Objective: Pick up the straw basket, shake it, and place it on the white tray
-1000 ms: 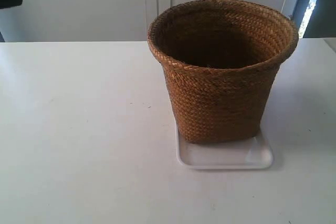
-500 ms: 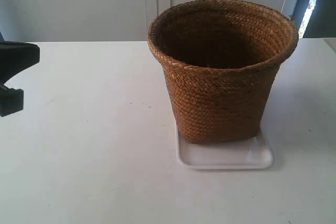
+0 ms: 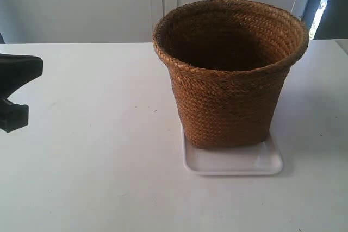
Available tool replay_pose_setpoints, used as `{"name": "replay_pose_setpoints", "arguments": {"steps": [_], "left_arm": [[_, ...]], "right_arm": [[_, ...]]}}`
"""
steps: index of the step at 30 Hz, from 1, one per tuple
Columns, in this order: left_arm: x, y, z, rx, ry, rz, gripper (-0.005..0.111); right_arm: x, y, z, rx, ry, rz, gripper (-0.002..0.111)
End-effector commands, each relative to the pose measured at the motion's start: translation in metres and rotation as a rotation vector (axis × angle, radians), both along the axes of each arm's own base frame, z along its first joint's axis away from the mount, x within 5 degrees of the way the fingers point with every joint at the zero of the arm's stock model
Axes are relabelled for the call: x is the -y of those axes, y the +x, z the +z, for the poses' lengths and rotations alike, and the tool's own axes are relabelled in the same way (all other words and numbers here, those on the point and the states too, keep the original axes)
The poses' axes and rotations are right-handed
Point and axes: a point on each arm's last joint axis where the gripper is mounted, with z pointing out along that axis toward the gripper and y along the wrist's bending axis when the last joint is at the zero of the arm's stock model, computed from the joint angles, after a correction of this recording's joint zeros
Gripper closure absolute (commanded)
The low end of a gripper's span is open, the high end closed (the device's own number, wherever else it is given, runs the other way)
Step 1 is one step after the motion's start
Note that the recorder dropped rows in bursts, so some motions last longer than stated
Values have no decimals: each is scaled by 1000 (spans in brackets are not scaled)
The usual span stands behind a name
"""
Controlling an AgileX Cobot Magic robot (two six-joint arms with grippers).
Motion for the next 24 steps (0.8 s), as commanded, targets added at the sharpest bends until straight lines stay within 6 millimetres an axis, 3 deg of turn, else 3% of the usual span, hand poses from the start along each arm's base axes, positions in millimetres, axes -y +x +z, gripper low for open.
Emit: {"name": "replay_pose_setpoints", "arguments": {"steps": [1,16,21,24], "left_arm": [[0,-2,-1,-3,-6,-4,107],[-3,-5,3,56,62,-18,107],[-22,-15,10,95,12,91,107],[-40,-27,-8,51,0,201,107]], "right_arm": [[0,-1,0,8,-11,0,108],[0,-1,0,6,-11,0,108],[0,-1,0,8,-11,0,108],[0,-1,0,8,-11,0,108]]}}
